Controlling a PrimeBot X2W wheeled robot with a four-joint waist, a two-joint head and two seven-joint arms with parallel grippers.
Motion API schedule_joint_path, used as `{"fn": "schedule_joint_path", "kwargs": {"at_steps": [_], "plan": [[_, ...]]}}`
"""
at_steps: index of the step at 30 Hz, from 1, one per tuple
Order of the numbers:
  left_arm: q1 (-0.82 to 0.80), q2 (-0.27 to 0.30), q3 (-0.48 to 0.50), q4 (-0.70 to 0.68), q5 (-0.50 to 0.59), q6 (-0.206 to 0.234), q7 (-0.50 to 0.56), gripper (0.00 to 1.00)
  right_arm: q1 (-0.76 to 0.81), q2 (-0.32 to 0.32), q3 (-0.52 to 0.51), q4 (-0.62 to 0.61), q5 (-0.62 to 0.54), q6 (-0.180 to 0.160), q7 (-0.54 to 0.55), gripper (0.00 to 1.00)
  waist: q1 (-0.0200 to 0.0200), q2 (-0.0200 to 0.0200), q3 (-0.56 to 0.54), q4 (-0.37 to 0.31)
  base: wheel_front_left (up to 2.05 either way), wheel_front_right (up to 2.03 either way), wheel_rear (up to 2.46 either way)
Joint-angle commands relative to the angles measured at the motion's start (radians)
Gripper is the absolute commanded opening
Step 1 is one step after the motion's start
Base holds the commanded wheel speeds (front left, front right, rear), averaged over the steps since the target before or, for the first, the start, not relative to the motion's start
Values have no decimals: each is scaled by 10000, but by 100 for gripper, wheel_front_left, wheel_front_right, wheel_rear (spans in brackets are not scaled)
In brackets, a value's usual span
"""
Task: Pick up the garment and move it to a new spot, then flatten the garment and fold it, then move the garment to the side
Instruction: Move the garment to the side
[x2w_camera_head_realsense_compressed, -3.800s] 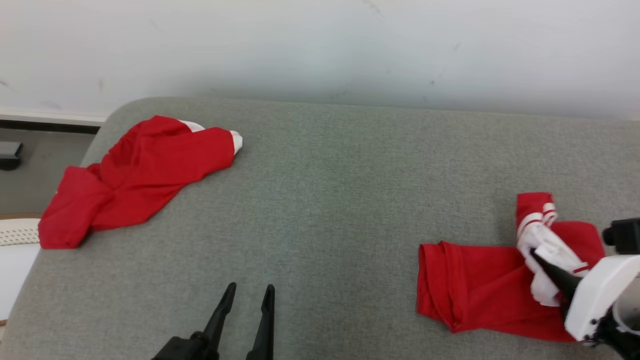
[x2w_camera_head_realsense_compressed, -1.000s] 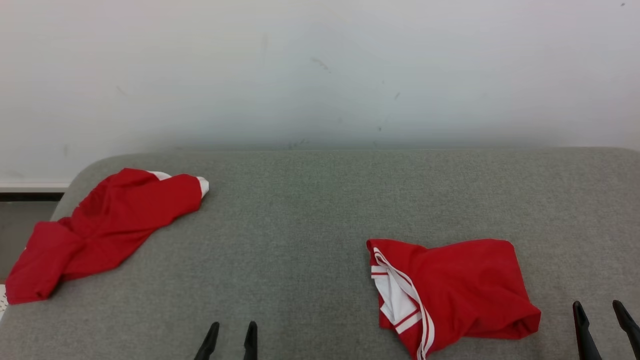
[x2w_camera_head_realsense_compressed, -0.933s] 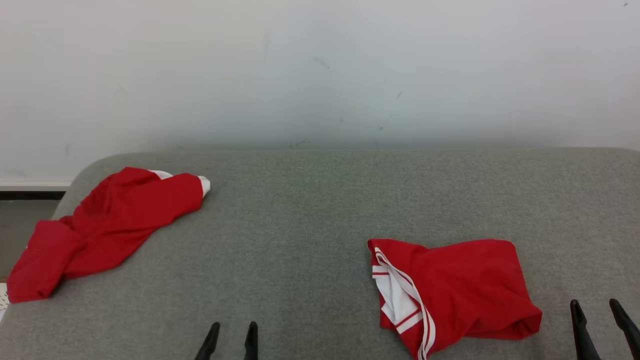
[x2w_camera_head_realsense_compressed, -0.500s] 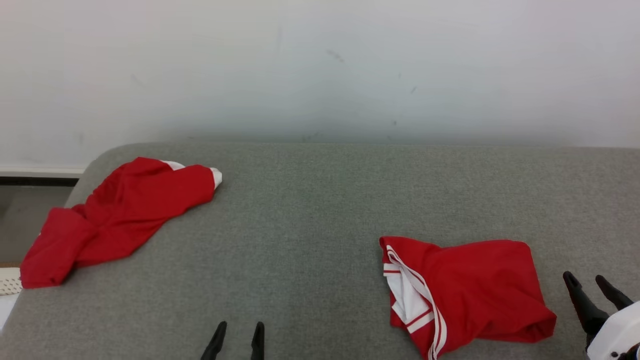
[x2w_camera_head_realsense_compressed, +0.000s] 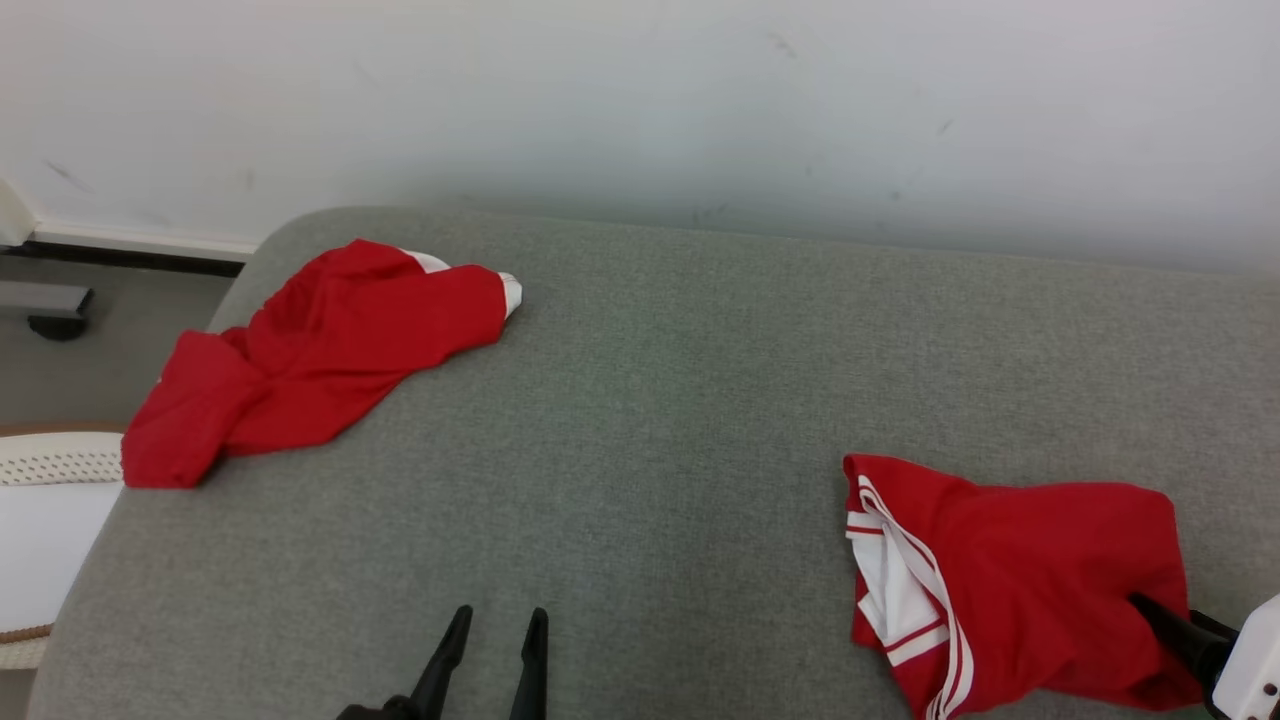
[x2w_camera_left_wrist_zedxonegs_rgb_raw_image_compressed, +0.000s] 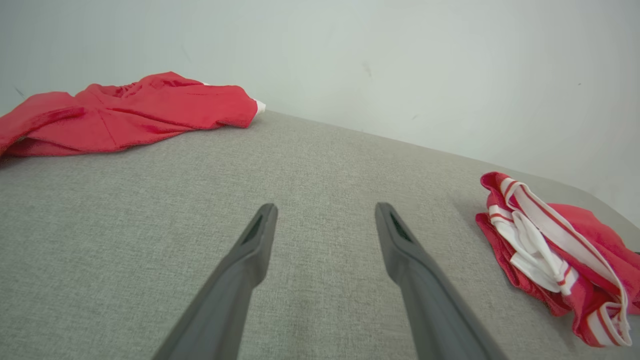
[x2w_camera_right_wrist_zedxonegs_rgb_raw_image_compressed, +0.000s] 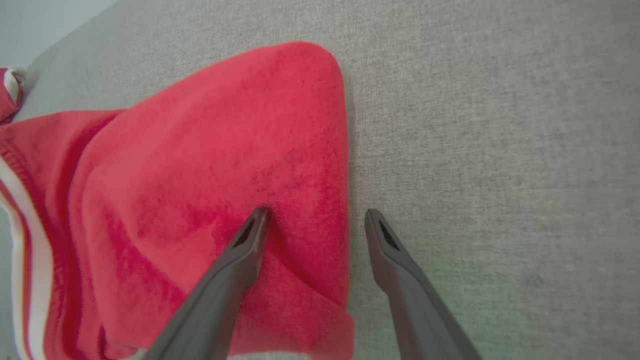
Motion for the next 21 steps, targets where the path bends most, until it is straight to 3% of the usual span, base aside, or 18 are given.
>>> {"fn": "schedule_joint_path", "kwargs": {"at_steps": [1, 7, 8, 9, 15, 21], "plan": [[-137, 34, -11, -28, -29, 27, -4, 100, 35, 56, -47, 99, 162, -22, 63, 100, -1, 0, 173, 178, 0, 0, 0], [-321, 34, -72, -77, -83, 89, -4, 100, -158, 414, 51, 473, 499, -22, 99, 100, -1, 0, 489, 379, 0, 0, 0], [-343, 34, -79, -94, -99, 111, -4, 100, -200, 453, 110, 432, 547, -22, 88, 43, -1, 0, 540, 380, 0, 0, 0], [-367, 34, -73, -110, -107, 122, -4, 100, -257, 495, 102, 401, 639, -22, 49, 0, -1, 0, 583, 365, 0, 0, 0], [-495, 34, -107, -146, -203, 184, -4, 100, -546, 234, 399, 76, 724, -21, -74, 0, -1, 0, 755, -69, 0, 0, 0], [-618, 34, -50, -143, -82, 147, -4, 100, -928, 7, 657, -134, 626, -21, -468, 0, -1, 0, 855, -1135, 0, 0, 0]]}}
